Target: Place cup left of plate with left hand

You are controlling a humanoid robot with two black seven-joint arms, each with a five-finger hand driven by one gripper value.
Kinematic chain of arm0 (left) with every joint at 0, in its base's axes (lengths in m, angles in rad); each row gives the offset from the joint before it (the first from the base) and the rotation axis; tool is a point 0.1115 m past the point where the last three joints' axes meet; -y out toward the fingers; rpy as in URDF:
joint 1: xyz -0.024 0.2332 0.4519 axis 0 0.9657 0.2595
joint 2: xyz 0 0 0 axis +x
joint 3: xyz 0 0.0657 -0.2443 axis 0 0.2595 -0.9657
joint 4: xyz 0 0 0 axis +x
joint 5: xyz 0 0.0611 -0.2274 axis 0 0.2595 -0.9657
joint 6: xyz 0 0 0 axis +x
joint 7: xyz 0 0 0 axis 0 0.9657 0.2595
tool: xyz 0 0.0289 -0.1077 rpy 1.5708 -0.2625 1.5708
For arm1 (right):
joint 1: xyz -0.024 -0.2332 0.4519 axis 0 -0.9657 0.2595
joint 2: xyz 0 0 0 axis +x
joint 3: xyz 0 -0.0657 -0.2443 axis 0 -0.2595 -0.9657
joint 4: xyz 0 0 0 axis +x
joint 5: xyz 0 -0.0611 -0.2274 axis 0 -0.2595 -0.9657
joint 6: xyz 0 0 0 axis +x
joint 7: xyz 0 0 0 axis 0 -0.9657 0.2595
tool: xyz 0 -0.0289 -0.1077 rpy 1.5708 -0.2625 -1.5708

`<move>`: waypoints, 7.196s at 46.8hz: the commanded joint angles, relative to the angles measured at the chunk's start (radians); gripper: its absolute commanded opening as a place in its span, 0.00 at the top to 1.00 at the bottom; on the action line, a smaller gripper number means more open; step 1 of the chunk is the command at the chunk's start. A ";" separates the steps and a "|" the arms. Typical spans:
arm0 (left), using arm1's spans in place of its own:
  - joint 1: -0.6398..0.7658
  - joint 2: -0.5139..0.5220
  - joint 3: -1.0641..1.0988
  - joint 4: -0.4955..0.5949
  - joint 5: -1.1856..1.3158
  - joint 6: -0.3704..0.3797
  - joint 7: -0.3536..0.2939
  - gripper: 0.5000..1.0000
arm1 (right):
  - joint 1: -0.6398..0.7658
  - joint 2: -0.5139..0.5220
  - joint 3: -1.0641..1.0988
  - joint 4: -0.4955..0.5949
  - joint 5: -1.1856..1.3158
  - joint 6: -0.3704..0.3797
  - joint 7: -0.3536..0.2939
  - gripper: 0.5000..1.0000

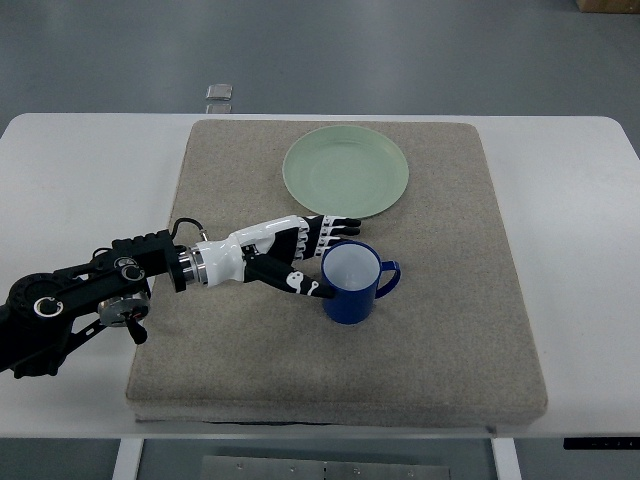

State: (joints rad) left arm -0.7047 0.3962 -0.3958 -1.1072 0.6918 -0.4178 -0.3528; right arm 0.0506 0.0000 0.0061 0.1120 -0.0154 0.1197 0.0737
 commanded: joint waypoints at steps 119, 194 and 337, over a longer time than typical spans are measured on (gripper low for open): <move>-0.025 -0.069 -0.187 0.079 0.018 0.125 0.003 0.71 | 0.000 0.000 0.000 0.000 0.000 0.000 0.000 0.13; 0.004 -0.053 -0.261 0.486 -0.063 0.266 -0.204 1.00 | 0.000 0.000 0.000 0.000 0.000 0.000 0.000 0.13; -0.159 -0.028 -0.425 0.380 -0.641 0.393 0.000 0.01 | 0.000 0.000 0.000 0.000 0.000 0.000 0.000 0.13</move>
State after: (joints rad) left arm -0.8575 0.3734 -0.8206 -0.7276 0.0875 -0.0262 -0.3596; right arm 0.0506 0.0000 0.0061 0.1120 -0.0153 0.1198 0.0738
